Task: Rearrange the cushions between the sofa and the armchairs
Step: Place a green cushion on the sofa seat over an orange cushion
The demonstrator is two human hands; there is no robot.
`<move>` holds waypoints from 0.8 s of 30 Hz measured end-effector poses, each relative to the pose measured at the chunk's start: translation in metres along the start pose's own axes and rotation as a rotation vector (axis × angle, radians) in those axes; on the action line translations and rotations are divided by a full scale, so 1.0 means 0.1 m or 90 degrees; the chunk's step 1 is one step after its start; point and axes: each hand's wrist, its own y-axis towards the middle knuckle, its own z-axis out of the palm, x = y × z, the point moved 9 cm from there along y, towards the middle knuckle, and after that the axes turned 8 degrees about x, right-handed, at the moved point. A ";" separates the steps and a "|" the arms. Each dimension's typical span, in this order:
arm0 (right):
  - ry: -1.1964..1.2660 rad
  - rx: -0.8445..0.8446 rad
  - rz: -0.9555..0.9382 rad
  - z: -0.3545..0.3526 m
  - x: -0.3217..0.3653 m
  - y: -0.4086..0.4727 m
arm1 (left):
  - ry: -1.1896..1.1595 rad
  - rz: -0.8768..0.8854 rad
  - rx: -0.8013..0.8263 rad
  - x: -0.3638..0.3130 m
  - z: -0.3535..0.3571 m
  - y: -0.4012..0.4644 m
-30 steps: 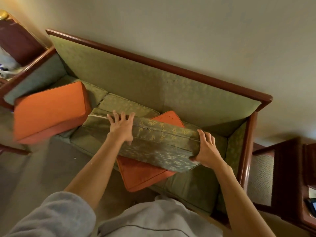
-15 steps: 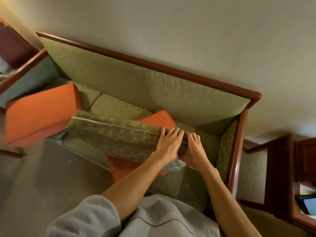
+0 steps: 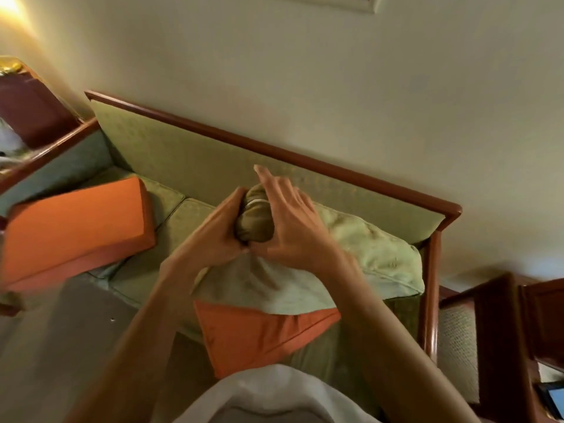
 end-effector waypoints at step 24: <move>0.101 0.008 0.277 0.43 -1.51 -0.91 | 0.450 -0.302 0.229 0.16 0.17 0.00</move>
